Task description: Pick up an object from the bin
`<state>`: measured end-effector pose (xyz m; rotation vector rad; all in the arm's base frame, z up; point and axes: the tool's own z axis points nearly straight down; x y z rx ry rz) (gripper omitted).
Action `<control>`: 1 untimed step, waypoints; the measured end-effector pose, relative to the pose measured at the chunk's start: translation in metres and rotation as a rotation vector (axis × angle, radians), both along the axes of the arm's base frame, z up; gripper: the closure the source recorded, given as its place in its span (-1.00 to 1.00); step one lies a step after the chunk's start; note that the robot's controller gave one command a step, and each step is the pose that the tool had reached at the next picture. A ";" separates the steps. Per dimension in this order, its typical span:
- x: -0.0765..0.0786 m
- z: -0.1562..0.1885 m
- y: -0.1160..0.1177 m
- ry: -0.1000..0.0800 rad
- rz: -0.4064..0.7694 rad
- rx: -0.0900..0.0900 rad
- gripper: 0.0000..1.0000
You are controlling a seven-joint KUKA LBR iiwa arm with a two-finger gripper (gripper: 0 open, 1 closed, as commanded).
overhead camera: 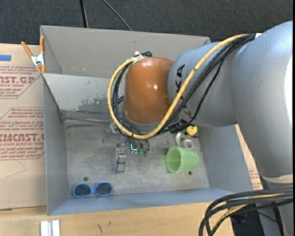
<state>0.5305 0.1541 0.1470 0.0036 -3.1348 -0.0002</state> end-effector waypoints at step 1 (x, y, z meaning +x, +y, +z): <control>-0.043 -0.078 0.034 -0.011 0.349 0.003 -1.00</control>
Offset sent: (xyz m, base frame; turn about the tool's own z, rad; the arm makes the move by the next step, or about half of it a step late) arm -0.0439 0.0332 -0.0770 -0.3473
